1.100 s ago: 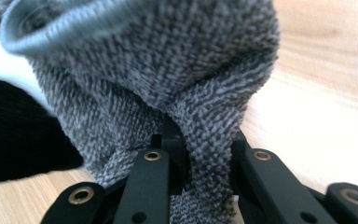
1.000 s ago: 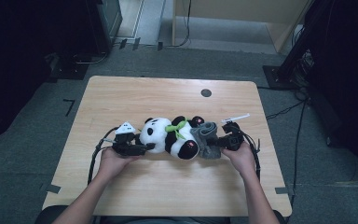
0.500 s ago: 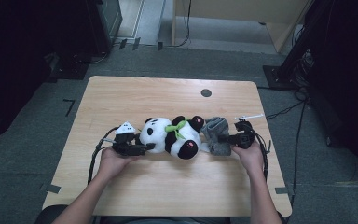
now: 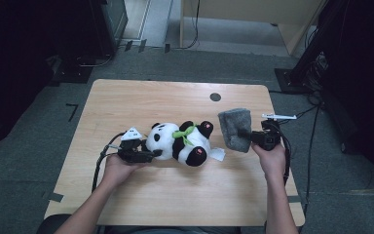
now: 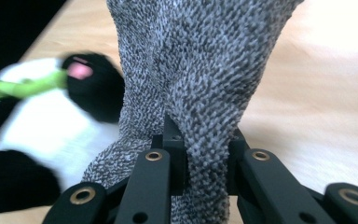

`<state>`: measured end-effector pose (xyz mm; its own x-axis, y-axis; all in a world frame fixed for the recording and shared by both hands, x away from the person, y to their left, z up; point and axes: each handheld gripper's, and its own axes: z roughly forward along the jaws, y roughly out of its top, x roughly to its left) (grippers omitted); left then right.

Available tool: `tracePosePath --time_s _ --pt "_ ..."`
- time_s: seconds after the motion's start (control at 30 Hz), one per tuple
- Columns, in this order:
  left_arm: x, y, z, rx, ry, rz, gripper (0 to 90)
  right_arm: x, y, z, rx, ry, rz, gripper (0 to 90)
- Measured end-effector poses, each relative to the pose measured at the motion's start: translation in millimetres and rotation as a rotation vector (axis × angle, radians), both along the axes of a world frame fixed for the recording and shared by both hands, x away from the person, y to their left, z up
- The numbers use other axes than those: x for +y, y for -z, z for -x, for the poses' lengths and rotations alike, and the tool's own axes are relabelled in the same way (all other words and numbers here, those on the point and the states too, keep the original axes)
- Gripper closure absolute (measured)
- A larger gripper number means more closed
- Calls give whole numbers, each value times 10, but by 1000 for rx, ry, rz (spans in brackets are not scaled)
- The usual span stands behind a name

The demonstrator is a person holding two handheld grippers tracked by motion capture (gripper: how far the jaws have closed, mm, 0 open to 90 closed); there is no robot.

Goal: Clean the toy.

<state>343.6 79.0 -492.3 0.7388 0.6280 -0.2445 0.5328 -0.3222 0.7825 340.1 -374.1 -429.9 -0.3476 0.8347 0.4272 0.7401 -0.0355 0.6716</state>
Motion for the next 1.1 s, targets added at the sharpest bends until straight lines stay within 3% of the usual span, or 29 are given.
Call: tracePosePath --time_s 0.07,0.13,0.27,0.33,0.5,0.63,0.73,0.9,1.0,1.1 --pt "-1 1 1 0 0 0 325 36 -39 7 -14 -9 -2 792" --pt "-1 2 3 -1 0 0 324 216 -191 14 -59 -62 11 791" --pt "-1 3 5 -3 -1 -1 324 379 -309 13 -86 -109 21 792" --pt "-5 6 5 -4 -3 3 323 572 -412 18 -115 -156 26 791" --pt "-11 11 13 -8 -6 5 322 787 -456 4 -134 -211 27 791" --pt "-12 13 19 -8 -6 4 322 1000 -433 -4 -129 -272 34 791" --pt "-10 14 21 -13 -3 -2 321 1185 -311 -39 -99 -314 80 791" --pt "-14 19 27 -19 -1 -10 322 1259 -124 -88 -58 -321 132 791" --pt "-18 17 29 -18 -4 -10 327 1201 -62 -102 -48 -309 95 790" --pt "-21 11 26 -11 -5 -8 337 1102 11 -108 -26 -291 92 791"
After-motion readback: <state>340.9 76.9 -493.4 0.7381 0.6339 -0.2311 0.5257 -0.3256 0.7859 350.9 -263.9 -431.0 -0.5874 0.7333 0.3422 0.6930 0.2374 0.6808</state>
